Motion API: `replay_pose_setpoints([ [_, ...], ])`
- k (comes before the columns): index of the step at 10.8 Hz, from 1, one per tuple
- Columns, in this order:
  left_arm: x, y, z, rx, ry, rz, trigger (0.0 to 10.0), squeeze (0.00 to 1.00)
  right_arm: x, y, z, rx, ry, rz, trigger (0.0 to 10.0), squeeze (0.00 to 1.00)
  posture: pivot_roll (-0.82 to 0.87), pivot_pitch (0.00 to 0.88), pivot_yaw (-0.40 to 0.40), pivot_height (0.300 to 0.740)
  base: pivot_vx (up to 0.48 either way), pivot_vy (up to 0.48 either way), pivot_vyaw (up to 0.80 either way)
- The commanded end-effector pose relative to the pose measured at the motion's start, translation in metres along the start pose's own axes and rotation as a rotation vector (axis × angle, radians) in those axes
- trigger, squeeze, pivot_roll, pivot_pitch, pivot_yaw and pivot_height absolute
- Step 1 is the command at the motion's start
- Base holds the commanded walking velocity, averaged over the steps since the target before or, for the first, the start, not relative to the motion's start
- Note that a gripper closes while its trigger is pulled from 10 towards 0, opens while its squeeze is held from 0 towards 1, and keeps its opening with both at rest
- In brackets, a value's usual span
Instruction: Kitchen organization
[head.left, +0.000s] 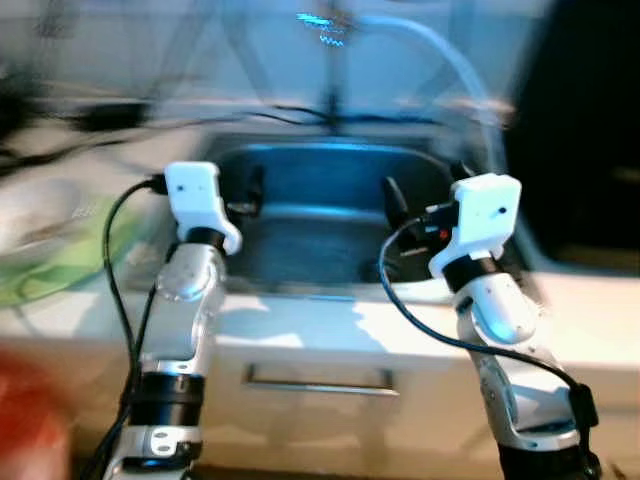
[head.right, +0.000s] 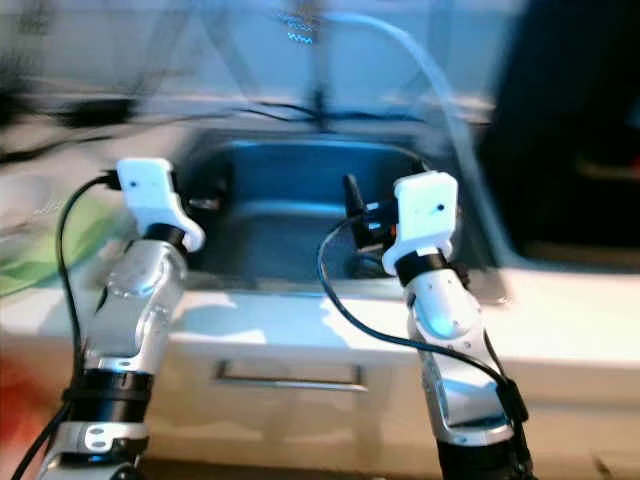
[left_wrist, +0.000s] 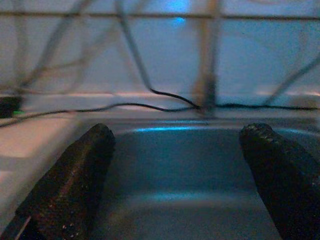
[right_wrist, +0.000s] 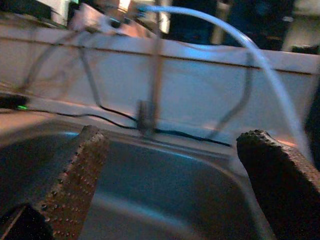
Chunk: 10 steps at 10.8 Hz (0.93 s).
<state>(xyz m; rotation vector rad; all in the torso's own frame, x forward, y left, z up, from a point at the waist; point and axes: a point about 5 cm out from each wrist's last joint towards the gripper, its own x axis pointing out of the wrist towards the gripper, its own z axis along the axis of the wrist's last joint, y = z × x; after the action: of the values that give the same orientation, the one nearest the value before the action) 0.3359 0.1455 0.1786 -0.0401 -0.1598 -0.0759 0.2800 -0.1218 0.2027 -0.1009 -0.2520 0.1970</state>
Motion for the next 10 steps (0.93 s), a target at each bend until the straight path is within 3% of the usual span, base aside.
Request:
replay_pose_setpoints([
  [1,0.0015,0.003,0.0005,0.001,0.009,0.007,10.0,0.0,0.0003,0.0,0.0012,0.004,-0.002,0.001,10.0,0.0,-0.02,0.0,0.042,0.74,0.0,0.0,0.0],
  [5,0.0009,0.0071,0.0011,0.03,0.005,0.041,10.0,0.0,0.0005,0.0005,0.0019,-0.022,-0.009,0.013,10.0,0.0,-0.01,0.0,0.038,0.74,0.0,0.0,0.0],
  [10,0.001,0.0024,0.0039,0.065,-0.013,0.013,10.0,0.0,0.0004,0.0012,0.0008,-0.025,-0.003,0.011,10.0,0.0,-0.01,0.0,0.038,0.74,0.0,0.0,0.58],
])
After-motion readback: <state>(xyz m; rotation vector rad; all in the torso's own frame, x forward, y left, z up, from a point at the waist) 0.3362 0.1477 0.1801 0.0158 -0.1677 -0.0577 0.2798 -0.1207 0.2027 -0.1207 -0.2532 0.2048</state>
